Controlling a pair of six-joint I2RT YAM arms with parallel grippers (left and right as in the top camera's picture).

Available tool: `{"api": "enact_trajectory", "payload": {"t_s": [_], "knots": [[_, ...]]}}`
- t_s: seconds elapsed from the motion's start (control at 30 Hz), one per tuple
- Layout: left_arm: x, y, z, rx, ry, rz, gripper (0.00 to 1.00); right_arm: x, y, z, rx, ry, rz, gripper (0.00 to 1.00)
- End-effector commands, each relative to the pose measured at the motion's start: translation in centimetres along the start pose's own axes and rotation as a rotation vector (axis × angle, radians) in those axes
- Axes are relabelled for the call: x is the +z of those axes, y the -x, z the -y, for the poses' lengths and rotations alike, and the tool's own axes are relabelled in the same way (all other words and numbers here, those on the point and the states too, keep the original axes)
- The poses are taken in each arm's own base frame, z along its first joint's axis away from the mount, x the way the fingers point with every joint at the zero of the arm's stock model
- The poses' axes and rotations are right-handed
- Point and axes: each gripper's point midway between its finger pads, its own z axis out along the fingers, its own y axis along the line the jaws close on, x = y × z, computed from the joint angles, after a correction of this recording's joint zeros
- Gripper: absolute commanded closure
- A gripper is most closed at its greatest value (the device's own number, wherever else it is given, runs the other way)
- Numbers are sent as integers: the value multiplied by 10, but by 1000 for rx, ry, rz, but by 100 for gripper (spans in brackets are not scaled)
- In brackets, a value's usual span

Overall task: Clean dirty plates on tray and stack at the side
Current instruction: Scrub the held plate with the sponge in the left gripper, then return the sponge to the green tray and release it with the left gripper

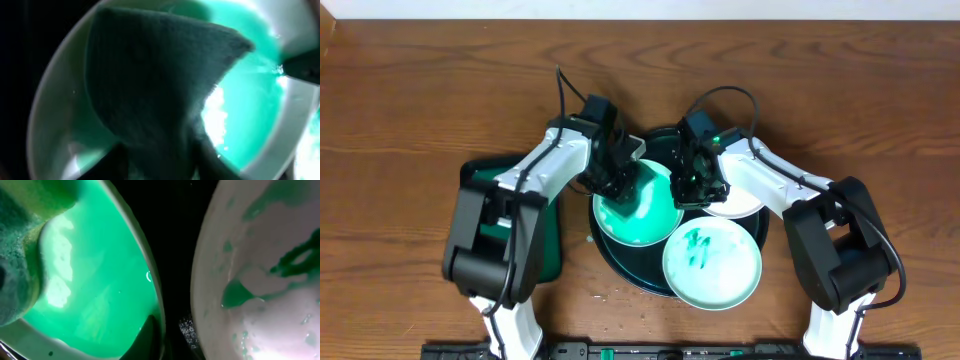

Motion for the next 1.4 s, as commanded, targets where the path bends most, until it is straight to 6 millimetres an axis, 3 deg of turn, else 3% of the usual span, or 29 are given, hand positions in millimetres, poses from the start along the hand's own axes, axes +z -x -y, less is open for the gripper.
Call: {"api": "enact_trajectory", "payload": {"t_s": [0.0,0.07,0.37,0.47,0.73,0.9,0.93,1.1,1.23,1.37], "knots": [[11,-7,0,10,-19,-33,86,9,-11,26,1,-100,-39,97],[11,-7,0,9,-20,-33,93,9,-11,26,2,-101,-40,98],[-2,-2,-2,-39,20,-4,92,9,-12,26,3,-101,-42,99],[-23,4,-2,-44,71,46,93,9,-12,26,3,-102,-44,99],[-103,10,-11,-83,301,225,93,9,-12,26,2,-102,-42,99],[-138,-3,-54,-265,486,280,93,9,-12,26,2,-101,-41,99],[-145,-12,-74,-357,515,285,93,9,-12,26,2,-101,-41,99],[-162,-40,-121,-590,525,314,93,9,-11,26,1,-101,-39,99],[-165,-66,-147,-702,519,306,93,9,-10,25,0,-98,-33,99],[-150,-84,-160,-773,474,265,93,9,-8,24,-2,-95,-26,99]]}}
